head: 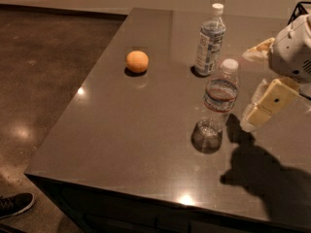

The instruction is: Pick water bottle

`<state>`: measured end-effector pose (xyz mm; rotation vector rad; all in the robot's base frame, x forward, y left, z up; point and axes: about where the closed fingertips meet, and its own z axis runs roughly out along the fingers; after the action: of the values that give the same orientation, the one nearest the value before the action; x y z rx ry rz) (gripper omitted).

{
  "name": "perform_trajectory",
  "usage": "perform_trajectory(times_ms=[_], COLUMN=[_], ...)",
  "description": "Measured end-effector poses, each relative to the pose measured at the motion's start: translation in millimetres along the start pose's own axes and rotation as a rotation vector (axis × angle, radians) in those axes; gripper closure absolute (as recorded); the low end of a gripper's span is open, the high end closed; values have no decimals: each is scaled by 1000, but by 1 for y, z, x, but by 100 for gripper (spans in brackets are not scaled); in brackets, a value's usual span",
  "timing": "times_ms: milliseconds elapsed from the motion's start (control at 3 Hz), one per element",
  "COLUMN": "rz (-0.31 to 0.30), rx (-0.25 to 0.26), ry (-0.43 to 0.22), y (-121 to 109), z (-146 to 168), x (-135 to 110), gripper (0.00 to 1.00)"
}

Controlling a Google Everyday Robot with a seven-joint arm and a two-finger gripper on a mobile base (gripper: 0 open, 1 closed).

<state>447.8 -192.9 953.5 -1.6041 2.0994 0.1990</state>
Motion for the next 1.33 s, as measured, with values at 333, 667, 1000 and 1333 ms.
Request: perform_trajectory(times_ms=[333,667,1000,1333], rz=[22,43,57,60], rx=[-17,-47,-76,-105], ry=[-43,-82,-125,-172], y=[-6,-3,3,6], z=[11,22,29,35], x=[-3,-6,-12,-22], gripper=[0,0,0,16])
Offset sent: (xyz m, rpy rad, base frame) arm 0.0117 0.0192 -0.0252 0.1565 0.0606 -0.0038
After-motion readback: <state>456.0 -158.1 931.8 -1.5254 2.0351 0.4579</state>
